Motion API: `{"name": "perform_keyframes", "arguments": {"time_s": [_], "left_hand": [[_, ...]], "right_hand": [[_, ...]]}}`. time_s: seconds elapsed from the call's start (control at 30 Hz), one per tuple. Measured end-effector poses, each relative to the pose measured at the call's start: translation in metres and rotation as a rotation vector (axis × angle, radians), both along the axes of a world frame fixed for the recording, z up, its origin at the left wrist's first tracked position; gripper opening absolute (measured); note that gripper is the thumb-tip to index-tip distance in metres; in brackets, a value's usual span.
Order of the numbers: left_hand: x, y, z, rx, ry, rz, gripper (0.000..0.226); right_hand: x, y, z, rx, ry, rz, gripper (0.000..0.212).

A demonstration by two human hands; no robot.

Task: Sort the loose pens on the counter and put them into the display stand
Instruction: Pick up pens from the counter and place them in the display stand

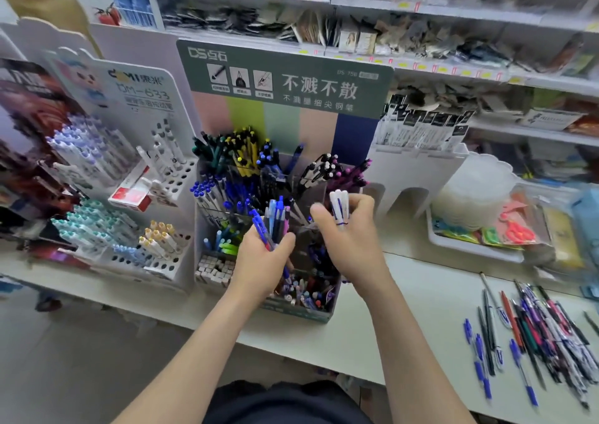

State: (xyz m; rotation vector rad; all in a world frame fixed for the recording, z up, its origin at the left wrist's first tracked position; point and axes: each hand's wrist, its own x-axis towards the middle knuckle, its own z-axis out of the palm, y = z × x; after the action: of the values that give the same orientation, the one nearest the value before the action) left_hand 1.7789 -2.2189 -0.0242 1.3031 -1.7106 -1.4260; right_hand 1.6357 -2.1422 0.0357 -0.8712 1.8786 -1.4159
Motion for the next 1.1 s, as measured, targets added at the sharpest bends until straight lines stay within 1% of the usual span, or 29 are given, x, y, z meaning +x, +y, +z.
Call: {"name": "perform_keyframes", "arguments": {"time_s": [0.1, 0.17, 0.27, 0.33, 0.47, 0.57, 0.63, 0.7, 0.8, 0.9, 0.97, 1.1], "left_hand": [[-0.010, 0.001, -0.002, -0.016, 0.006, 0.093, 0.023], [-0.016, 0.002, -0.001, -0.007, 0.029, 0.106, 0.017], [-0.020, -0.001, 0.002, 0.059, 0.099, 0.095, 0.012], [-0.022, -0.006, 0.006, 0.114, 0.136, 0.066, 0.015], [-0.020, -0.026, 0.013, 0.238, 0.185, -0.004, 0.022], [-0.020, -0.036, 0.021, 0.262, 0.189, -0.129, 0.014], [-0.021, -0.042, 0.028, 0.276, 0.196, -0.194, 0.010], [-0.021, -0.047, 0.034, 0.238, 0.153, -0.220, 0.009], [-0.016, -0.054, 0.037, 0.056, 0.000, -0.171, 0.014], [-0.008, -0.056, 0.038, -0.079, -0.065, -0.124, 0.010], [-0.004, -0.057, 0.039, -0.082, -0.089, -0.134, 0.010], [-0.002, -0.061, 0.040, -0.016, -0.105, -0.202, 0.012]], "right_hand": [[-0.006, 0.000, -0.004, 0.235, 0.081, 0.117, 0.027], [-0.010, 0.001, -0.002, 0.317, 0.185, 0.191, 0.022], [-0.013, 0.000, 0.004, 0.369, 0.334, 0.340, 0.017], [-0.016, -0.006, 0.007, 0.426, 0.441, 0.414, 0.016], [-0.024, -0.020, 0.016, 0.574, 0.606, 0.497, 0.026], [-0.030, -0.033, 0.025, 0.686, 0.704, 0.573, 0.033], [-0.030, -0.043, 0.030, 0.743, 0.737, 0.599, 0.030], [-0.029, -0.052, 0.035, 0.793, 0.779, 0.604, 0.024], [-0.027, -0.063, 0.045, 0.821, 0.831, 0.620, 0.022], [-0.027, -0.075, 0.051, 0.825, 0.896, 0.628, 0.013], [-0.025, -0.083, 0.052, 0.807, 0.950, 0.607, 0.014], [-0.023, -0.097, 0.048, 0.778, 1.062, 0.567, 0.027]]}}
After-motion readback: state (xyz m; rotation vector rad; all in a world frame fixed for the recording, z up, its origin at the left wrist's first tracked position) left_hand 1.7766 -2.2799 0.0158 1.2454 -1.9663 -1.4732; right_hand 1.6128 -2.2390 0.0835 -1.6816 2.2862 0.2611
